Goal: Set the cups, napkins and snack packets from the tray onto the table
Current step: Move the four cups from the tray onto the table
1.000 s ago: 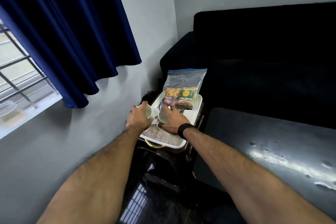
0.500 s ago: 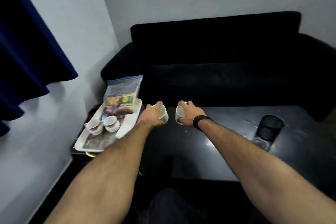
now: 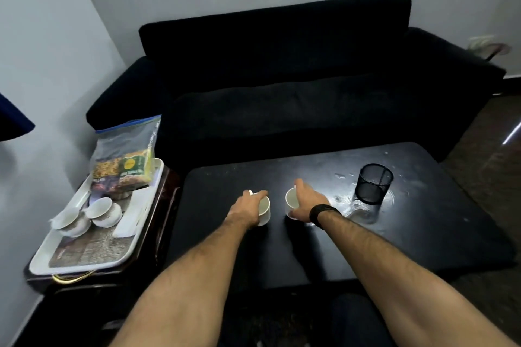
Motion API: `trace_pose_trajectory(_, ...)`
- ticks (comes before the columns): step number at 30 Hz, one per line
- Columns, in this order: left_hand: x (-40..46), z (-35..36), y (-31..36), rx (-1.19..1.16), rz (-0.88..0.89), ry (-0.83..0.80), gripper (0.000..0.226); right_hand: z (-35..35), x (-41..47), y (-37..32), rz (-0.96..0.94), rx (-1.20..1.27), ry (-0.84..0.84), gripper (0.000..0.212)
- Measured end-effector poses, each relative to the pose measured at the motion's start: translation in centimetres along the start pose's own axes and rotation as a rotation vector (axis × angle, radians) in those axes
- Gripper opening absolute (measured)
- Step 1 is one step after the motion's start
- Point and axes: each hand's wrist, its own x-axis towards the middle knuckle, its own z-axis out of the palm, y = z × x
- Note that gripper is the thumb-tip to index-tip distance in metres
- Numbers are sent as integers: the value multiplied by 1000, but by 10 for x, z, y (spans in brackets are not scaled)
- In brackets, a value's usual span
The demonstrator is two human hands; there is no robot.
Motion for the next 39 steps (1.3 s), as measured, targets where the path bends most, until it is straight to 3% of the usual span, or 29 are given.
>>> trace_pose_trajectory(10,33,21,-12,-69,-7,-75,88,27,28,6,-3,28,-71,71)
trace_pose_trajectory(16,36,34,-13,-225,14,38,87,28,32,4,-1,72,-71,75)
trace_pose_trajectory(22,35,39,-10,-222,37,23,86,27,31,3,-6,72,-86,74)
trace_pose_trajectory(29,28,29,-12,-218,-4,-5,108,22,27,-2,-42,-8,-45,87)
trace_pose_trajectory(33,19,7,-27,-149,0,18,116,3,29,-29,-165,-53,36,98)
trace_pose_trajectory(39,-19,-39,-87,-140,-84,166,97,0,33,-118,-316,10,59,90)
